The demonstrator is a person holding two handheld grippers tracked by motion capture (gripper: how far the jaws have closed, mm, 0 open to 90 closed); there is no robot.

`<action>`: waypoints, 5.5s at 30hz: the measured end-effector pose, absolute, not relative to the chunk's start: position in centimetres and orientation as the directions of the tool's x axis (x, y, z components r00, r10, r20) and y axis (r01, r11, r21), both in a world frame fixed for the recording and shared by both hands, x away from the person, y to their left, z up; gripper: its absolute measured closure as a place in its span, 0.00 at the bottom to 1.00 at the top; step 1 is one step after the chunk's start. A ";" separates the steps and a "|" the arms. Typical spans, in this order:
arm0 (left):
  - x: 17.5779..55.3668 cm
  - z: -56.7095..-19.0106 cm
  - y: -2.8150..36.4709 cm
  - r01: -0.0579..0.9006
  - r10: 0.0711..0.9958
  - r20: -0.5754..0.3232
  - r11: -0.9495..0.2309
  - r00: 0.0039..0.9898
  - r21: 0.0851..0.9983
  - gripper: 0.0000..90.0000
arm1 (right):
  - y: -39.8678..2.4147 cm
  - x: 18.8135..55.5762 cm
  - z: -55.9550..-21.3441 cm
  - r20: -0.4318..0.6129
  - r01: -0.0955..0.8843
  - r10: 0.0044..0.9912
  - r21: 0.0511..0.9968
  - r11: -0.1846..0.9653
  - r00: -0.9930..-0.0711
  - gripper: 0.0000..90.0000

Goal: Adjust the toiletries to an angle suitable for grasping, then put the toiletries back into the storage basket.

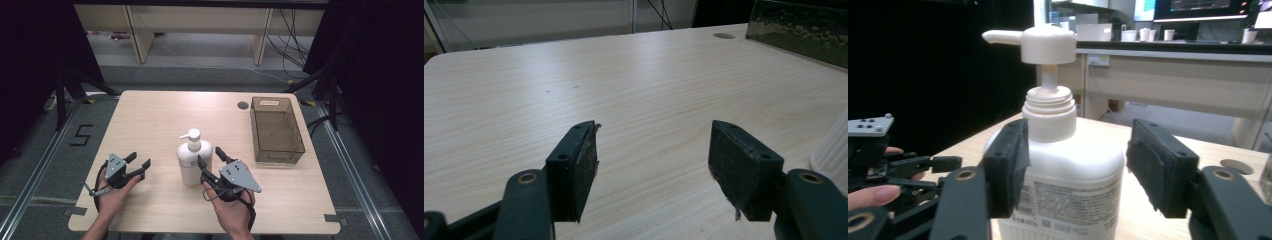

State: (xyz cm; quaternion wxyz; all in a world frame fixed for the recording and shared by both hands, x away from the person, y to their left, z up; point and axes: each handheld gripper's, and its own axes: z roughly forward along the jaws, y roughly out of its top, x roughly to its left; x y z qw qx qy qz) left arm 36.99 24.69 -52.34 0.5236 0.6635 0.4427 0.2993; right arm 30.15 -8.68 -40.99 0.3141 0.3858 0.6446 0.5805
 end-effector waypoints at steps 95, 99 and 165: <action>36.7 -52.3 24.5 0.266 0.896 -0.058 -0.068 0.440 0.962 0.39 | -4.5 33.5 -37.0 0.055 0.143 0.892 0.990 0.011 -0.449 0.67; 36.7 -52.3 24.5 0.265 0.897 -0.057 -0.068 0.439 0.962 0.39 | -4.9 33.5 -36.8 0.044 0.126 0.890 0.992 0.015 -0.453 0.67; 36.5 -52.3 24.4 0.271 0.899 -0.055 -0.072 0.434 0.960 0.38 | -16.6 33.4 -34.0 0.038 0.102 0.967 0.995 -0.013 -0.250 0.67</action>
